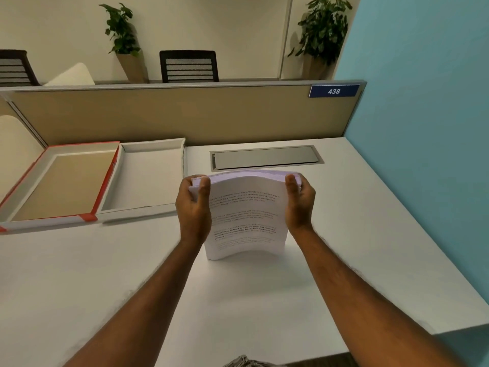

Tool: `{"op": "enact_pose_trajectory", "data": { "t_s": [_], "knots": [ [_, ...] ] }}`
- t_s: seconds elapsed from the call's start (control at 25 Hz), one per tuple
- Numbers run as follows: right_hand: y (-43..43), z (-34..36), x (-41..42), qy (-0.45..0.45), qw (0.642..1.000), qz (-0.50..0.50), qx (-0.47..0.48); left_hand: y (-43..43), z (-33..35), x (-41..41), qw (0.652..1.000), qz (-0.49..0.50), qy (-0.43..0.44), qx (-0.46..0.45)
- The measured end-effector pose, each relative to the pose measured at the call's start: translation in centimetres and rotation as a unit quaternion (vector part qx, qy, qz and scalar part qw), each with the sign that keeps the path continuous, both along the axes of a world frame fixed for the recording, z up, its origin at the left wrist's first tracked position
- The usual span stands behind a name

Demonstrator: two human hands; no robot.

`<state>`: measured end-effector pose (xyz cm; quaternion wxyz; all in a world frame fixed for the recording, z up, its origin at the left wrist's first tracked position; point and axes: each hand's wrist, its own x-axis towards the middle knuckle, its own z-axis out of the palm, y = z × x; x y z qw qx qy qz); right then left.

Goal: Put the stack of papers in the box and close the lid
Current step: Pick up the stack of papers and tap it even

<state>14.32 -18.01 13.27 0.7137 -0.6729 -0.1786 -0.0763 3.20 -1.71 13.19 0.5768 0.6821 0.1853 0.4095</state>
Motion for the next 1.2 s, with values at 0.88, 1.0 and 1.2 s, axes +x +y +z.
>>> {"op": "enact_pose_trajectory", "data": {
  "t_s": [0.88,1.0,1.2],
  "knots": [
    [0.3,0.4,1.4,0.029,0.998,-0.043,-0.033,-0.9,0.5,1.4,0.994,0.099,0.029,-0.032],
    [-1.6,-3.2,0.7,0.024,0.997,0.048,-0.057,0.1,-2.7,-0.8,0.999,-0.025,0.025,0.011],
    [-3.9,-9.5,0.0,0.094,0.974,0.086,-0.187,0.7,-8.8,-2.3,0.982,-0.095,0.157,0.044]
  ]
}}
